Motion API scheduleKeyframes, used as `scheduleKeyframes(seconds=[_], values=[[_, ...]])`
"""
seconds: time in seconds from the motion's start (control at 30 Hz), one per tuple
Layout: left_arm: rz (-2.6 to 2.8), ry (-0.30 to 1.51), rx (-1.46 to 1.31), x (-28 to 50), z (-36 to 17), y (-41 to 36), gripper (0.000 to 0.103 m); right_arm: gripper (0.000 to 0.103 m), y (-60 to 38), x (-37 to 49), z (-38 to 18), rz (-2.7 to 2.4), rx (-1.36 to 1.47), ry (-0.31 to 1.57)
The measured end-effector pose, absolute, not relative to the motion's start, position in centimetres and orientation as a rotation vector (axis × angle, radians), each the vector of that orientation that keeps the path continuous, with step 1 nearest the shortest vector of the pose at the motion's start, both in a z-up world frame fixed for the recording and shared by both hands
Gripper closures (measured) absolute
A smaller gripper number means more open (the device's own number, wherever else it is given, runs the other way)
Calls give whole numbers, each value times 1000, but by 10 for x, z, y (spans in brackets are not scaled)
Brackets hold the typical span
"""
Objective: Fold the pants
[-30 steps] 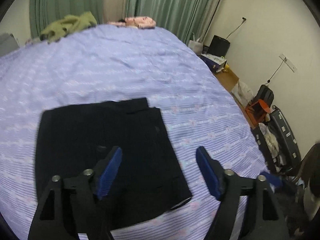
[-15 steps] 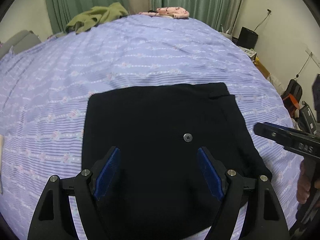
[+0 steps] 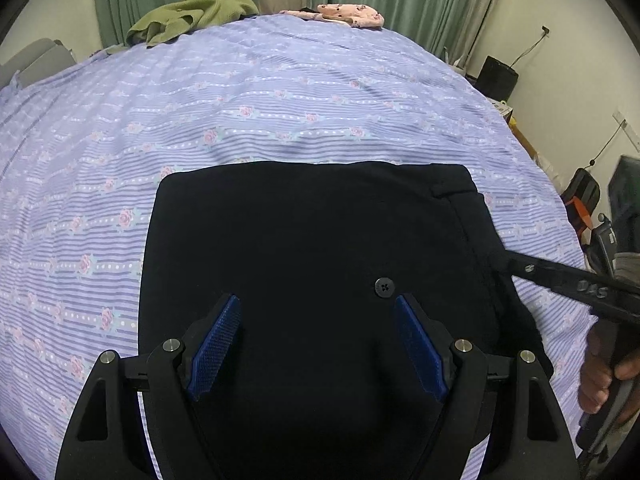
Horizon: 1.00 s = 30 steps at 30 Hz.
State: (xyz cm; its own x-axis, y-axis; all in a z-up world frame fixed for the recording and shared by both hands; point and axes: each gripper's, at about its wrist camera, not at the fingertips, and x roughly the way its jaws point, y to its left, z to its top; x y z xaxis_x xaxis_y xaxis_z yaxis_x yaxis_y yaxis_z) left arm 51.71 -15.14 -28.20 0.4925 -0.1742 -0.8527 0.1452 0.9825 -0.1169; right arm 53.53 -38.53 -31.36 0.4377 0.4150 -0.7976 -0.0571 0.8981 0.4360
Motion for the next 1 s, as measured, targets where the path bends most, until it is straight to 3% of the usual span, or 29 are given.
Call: scheduleKeyframes(seconds=[0.17, 0.3, 0.4, 0.5, 0.6, 0.67, 0.73, 0.8, 0.9, 0.93, 1.0], values=[[-189, 1041, -36, 516, -283, -151, 24, 84, -377, 535, -291, 426, 401, 1017], [-186, 1056, -38, 514, -286, -150, 24, 82, -370, 552, -318, 391, 390, 1118], [-181, 1046, -21, 509, -283, -150, 24, 98, -382, 550, -315, 315, 433, 1100], [-192, 1038, -27, 507, -280, -151, 24, 98, -397, 535, -285, 271, 443, 994], [-187, 1056, -14, 508, -285, -155, 24, 98, -405, 542, -302, 206, 395, 1050], [-186, 1060, -2, 506, -286, -158, 24, 93, -407, 547, -321, 172, 353, 1107], [-180, 1057, 33, 503, -286, -160, 24, 64, -407, 545, -326, 135, 299, 1123], [-169, 1050, 66, 499, -286, -161, 24, 48, -408, 536, -316, 69, 241, 1097], [-168, 1041, 80, 490, -283, -158, 24, 44, -408, 509, -293, 62, 223, 1052], [-165, 1038, 82, 486, -282, -157, 24, 33, -409, 492, -286, 76, 246, 1030], [-161, 1030, 85, 477, -280, -156, 22, 23, -408, 468, -279, 92, 260, 1003]])
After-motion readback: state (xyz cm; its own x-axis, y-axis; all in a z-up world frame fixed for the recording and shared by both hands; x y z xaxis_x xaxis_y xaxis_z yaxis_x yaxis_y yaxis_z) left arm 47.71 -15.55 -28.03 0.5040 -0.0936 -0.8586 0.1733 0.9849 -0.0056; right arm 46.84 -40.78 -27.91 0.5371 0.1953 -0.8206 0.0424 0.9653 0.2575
